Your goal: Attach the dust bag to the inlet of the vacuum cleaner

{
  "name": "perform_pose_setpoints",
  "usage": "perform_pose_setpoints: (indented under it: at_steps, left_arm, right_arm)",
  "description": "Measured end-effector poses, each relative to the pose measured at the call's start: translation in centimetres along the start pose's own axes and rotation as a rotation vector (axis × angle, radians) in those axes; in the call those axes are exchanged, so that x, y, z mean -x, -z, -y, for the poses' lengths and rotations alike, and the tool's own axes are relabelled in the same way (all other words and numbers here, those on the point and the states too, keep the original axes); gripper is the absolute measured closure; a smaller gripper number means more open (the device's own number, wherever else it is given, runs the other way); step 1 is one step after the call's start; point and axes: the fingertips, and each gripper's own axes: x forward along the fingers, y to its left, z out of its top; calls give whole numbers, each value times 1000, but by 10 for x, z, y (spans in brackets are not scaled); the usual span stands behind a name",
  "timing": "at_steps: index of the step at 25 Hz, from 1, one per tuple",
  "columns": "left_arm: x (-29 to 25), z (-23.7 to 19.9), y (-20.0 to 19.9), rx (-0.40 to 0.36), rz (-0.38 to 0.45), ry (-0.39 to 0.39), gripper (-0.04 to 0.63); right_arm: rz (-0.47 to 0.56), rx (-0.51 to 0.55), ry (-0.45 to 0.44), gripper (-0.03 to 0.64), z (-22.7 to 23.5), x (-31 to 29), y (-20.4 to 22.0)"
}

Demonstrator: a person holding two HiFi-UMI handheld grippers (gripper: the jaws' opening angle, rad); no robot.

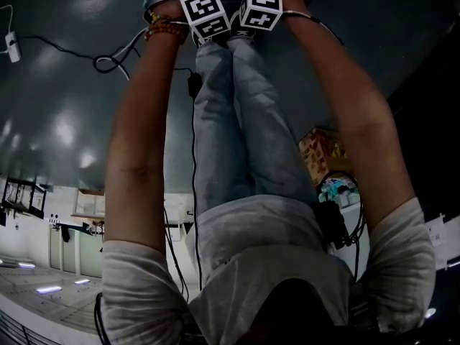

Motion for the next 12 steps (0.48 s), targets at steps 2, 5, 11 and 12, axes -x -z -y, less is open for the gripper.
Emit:
perform_pose_setpoints:
  at_steps: [2, 5, 11, 12]
  left_arm:
    - [0, 1, 2, 49, -2, 3, 566]
    - [-2, 7, 5, 75, -12, 22, 569]
    - [-3, -5, -3, 75, -10, 34, 565]
    - [-3, -4, -1, 86, -12, 38, 566]
  right_arm:
    - [-9, 23, 7, 583, 7, 3, -3]
    - [-5, 48, 12, 583, 15, 2, -5]
    - [-18, 9, -11, 583, 12, 2, 2]
    - [-19, 18, -14, 583, 13, 2, 1]
